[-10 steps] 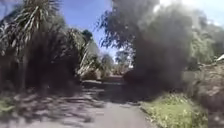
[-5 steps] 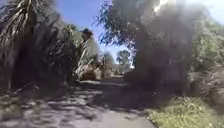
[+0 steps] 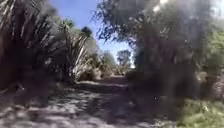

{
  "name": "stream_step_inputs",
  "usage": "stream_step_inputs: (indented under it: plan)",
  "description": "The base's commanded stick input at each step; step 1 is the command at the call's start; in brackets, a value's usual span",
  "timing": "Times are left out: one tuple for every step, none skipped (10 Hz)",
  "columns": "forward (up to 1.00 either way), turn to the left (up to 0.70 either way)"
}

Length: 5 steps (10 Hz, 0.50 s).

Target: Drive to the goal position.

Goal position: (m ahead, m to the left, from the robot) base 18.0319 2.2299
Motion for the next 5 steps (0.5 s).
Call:
stream_step_inputs:
  plan:
    - [1.0,0.0]
    - [1.0,0.0]
    - [1.0,0.0]
    - [1.0,0.0]
    - [1.0,0.0]
